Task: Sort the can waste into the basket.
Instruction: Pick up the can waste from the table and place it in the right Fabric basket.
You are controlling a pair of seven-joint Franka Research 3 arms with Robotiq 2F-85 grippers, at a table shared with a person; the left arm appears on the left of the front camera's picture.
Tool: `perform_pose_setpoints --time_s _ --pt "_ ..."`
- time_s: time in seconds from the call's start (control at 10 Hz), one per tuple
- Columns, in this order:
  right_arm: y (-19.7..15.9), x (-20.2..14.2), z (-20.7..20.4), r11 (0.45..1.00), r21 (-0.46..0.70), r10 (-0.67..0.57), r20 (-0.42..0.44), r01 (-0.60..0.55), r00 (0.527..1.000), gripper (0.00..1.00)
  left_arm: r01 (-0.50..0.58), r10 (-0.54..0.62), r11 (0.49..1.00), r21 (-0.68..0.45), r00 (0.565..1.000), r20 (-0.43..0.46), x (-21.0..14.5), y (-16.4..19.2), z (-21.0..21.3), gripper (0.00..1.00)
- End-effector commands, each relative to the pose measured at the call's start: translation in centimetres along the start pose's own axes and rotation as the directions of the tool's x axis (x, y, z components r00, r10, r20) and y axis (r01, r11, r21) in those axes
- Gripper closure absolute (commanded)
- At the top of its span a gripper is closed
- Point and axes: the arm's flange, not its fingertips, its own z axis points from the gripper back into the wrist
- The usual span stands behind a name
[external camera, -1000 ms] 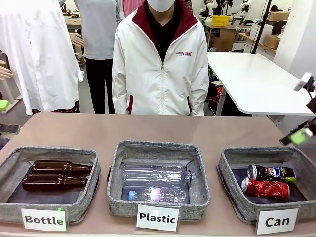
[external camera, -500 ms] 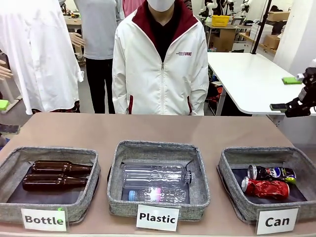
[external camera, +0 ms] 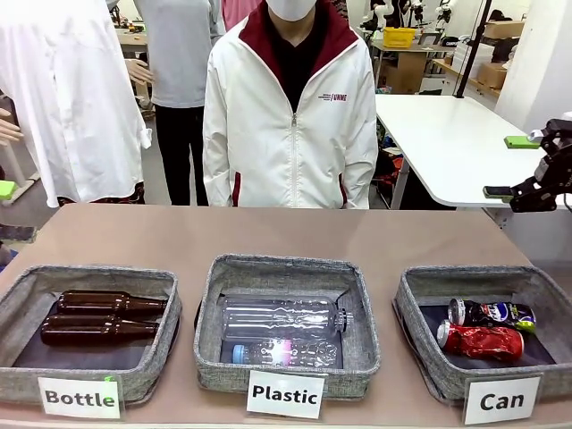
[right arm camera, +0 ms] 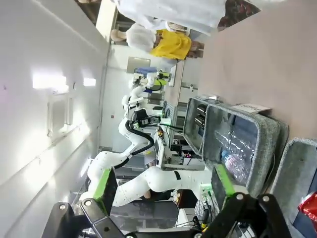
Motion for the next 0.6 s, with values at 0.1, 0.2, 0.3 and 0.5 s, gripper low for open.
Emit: perform_pose_setpoints --time_s 0.1,0.2,0.3,0.5 --pt "0.26 0.01 0.55 1.0 -0.006 0.029 -0.021 -0.029 0.999 0.0 -0.004 0.004 1.0 -0.018 1.0 0.014 0.21 -0.47 -0.16 0.0" --pt "0.26 0.01 0.55 1.0 -0.006 0.029 -0.021 -0.029 0.999 0.0 -0.004 0.004 1.0 -0.018 1.0 0.014 0.21 -0.47 -0.16 0.0" --pt "0.26 0.01 0.55 1.0 -0.006 0.029 -0.021 -0.029 0.999 0.0 -0.004 0.004 1.0 -0.018 1.0 0.014 0.21 -0.47 -0.16 0.0" --pt "0.26 0.01 0.55 1.0 -0.006 0.029 -0.021 -0.029 0.999 0.0 -0.004 0.004 1.0 -0.018 1.0 0.014 0.21 -0.47 -0.16 0.0"
